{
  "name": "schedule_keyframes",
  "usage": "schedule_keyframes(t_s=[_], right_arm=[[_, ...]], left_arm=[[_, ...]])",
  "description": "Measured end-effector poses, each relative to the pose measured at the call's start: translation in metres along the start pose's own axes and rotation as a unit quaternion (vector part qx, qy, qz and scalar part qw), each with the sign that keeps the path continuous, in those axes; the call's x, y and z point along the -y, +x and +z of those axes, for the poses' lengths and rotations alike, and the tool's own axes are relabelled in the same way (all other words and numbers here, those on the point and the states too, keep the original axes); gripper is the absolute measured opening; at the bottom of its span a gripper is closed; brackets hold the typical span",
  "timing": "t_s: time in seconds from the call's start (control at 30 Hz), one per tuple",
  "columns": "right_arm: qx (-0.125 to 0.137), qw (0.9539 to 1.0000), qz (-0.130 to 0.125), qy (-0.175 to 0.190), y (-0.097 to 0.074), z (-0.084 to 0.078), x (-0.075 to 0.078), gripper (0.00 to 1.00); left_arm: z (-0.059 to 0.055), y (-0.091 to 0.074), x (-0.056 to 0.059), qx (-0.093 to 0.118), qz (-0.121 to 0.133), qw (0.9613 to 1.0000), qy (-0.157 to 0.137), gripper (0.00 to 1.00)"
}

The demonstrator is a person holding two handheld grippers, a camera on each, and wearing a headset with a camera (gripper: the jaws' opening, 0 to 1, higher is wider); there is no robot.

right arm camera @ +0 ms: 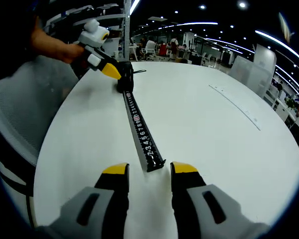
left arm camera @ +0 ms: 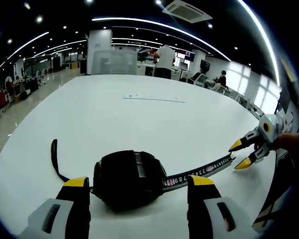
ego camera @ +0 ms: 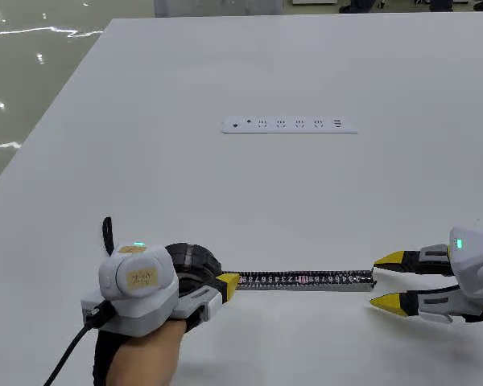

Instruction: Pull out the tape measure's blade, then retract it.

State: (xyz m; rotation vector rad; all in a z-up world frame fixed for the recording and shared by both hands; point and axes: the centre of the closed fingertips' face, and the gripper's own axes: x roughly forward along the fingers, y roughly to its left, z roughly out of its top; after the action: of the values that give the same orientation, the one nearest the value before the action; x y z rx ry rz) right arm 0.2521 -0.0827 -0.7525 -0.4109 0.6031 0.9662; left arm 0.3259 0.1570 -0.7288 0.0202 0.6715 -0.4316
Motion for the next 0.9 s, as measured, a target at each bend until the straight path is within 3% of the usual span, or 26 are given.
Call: schedule_keyframes(t_s=[0.37, 0.5, 0.9], right_arm=[[-0.01, 0.9997, 0.017, -0.012, 0.011, 0.001, 0.002, 0.2], [-0.012, 0.9997, 0.012, -0.018, 0.012, -0.001, 0.005, 0.15], [-0.015, 0.9996, 0.01, -0.022, 0.01, -0.001, 0.005, 0.13]], left_arm=[[-0.001, 0.008, -0.006, -0.005, 0.009, 0.9995, -0.029, 0.71], [-0.001, 0.011, -0.008, -0.005, 0.017, 0.9992, -0.035, 0.7], [-0.004, 0.015, -0.015, -0.008, 0.035, 0.9977, -0.057, 0.64]])
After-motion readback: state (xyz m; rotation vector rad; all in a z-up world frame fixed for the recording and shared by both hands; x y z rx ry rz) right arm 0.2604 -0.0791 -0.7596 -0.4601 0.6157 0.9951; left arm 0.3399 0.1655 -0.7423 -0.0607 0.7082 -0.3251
